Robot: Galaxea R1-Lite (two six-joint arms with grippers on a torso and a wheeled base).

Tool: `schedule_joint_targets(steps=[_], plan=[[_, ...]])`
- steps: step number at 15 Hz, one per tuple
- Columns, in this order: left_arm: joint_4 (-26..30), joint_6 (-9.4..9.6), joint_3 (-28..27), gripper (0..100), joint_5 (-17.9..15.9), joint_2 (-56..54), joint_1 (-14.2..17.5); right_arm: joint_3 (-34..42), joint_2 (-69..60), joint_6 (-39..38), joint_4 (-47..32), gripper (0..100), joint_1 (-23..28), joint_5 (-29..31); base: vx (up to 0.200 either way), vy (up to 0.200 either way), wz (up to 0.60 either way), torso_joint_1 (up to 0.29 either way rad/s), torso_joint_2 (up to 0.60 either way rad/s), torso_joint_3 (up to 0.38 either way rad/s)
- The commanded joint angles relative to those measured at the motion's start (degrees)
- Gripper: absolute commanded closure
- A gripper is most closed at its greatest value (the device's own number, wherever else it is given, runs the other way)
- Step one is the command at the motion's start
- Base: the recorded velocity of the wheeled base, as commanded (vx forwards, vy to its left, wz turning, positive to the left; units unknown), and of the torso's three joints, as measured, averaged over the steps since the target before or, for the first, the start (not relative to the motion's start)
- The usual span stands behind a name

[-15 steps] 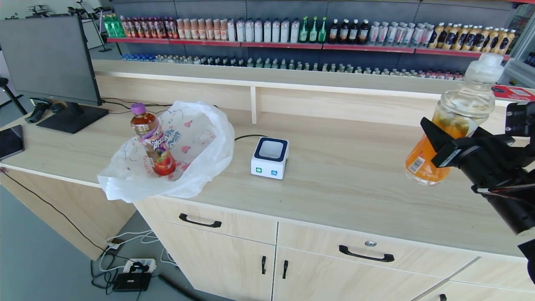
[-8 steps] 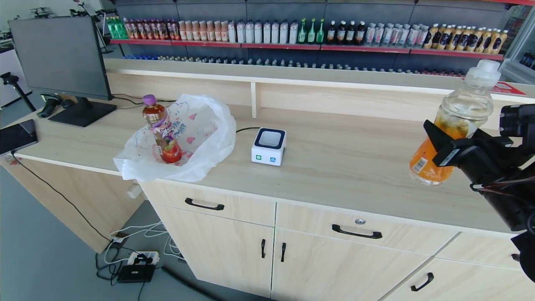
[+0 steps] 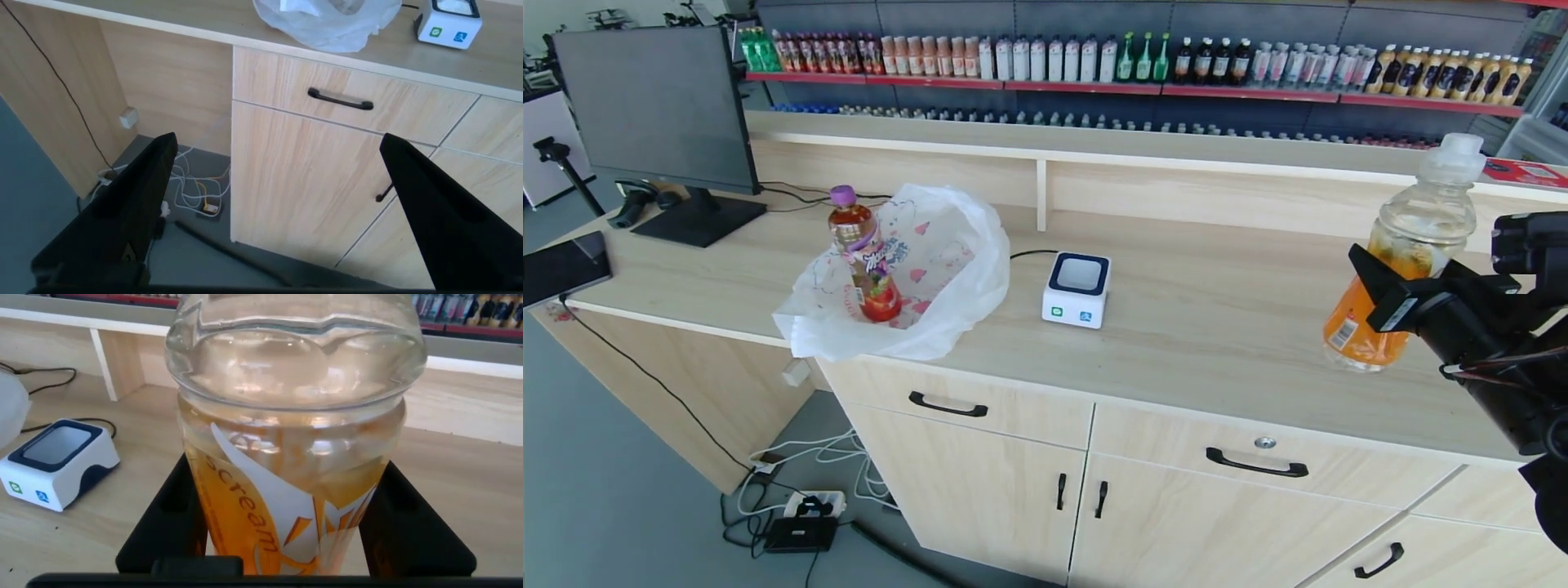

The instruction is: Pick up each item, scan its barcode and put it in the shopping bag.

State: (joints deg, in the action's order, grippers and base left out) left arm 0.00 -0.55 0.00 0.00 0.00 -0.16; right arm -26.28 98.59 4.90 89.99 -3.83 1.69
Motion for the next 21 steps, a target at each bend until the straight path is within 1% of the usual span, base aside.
schedule_joint_targets(steps=[1, 4, 10, 13, 14, 18, 21], plan=[[0.00, -0.07, 0.00, 0, 0.00, 0.00, 0.07, 0.09, -0.06, 0.02, 0.01, 100, 0.05, 0.15, 0.000, 0.200, 0.00, 0.002, -0.01, 0.002], [0.00, -0.15, 0.00, 0, 0.00, 0.00, 0.07, 0.09, -0.06, 0.02, 0.01, 100, 0.05, 0.15, 0.000, 0.200, 0.00, 0.001, 0.00, 0.001], [0.00, -0.15, 0.00, 0, 0.00, 0.00, 0.07, 3.96, -3.31, 0.02, 0.01, 100, -0.04, 0.06, 0.000, 0.200, 0.00, 0.002, 0.00, 0.002], [0.00, -0.15, 0.00, 0, 0.00, 0.00, -0.02, 4.40, -4.10, 0.11, 0.01, 100, -0.04, 0.15, 0.000, 0.200, 0.00, 0.001, 0.01, 0.001], [0.00, 0.11, 0.00, 0, 0.00, 0.00, -0.02, 4.57, -4.10, 0.11, 0.01, 100, -0.04, 0.06, 0.000, 0.000, 0.00, 0.000, 0.00, 0.000], [0.00, -0.07, 0.00, 0, 0.00, 0.00, 0.07, 4.66, -3.84, 0.20, 0.01, 100, -0.04, 0.06, 0.000, 0.000, 0.00, 0.000, 0.00, 0.000], [0.00, 0.02, 0.00, 0, 0.00, 0.00, -0.02, 4.75, -3.75, 0.20, 0.01, 100, -0.13, 0.06, 0.200, 0.000, 0.00, -0.006, -0.01, 0.005]])
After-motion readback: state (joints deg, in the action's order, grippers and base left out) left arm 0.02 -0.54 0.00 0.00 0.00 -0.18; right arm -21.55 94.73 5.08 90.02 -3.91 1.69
